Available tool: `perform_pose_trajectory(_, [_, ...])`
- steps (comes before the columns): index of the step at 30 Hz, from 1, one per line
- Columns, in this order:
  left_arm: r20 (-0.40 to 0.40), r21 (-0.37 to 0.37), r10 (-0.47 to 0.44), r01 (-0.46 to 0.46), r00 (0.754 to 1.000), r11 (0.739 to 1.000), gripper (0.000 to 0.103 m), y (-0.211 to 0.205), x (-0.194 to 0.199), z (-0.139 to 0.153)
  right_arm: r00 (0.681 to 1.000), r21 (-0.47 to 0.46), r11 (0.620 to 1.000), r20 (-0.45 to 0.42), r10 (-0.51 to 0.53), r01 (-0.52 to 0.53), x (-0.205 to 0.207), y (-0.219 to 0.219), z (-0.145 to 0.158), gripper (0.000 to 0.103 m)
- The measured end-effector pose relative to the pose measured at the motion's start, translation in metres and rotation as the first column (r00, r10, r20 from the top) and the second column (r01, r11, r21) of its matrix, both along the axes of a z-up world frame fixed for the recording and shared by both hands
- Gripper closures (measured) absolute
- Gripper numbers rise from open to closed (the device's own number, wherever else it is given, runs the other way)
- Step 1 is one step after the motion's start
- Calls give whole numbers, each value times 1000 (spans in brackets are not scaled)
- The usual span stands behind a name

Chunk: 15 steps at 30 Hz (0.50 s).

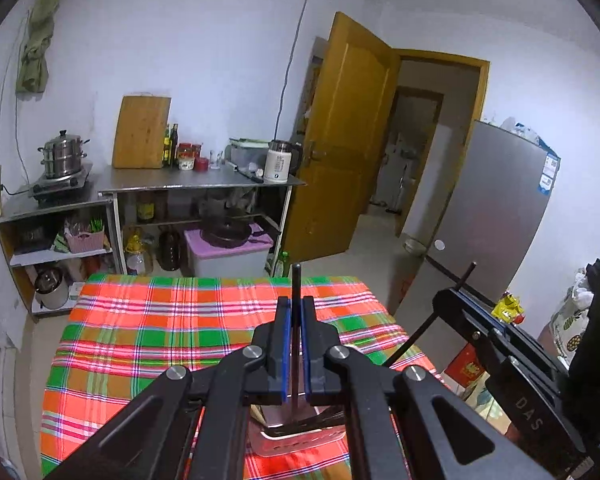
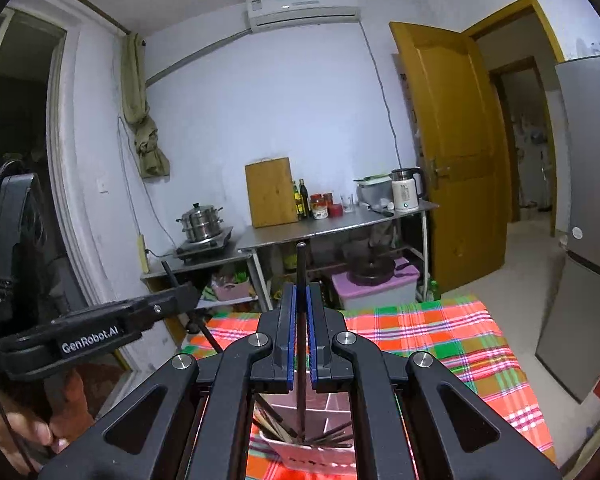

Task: Organize utensils
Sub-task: 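Lower the chopsticks into the pink basket and open both tools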

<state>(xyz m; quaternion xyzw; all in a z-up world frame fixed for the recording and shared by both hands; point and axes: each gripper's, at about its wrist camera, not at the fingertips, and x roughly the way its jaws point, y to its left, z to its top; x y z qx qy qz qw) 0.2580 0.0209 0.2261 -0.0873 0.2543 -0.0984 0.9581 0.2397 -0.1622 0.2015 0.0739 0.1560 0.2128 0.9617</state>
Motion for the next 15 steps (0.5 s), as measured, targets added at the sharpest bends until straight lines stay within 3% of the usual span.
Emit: perform_pose_trajectory(15, [-117,12,-15,16,993,1000,98,2,25,-68,987,-107,994,-160,-12,-5,25,14,-63,98])
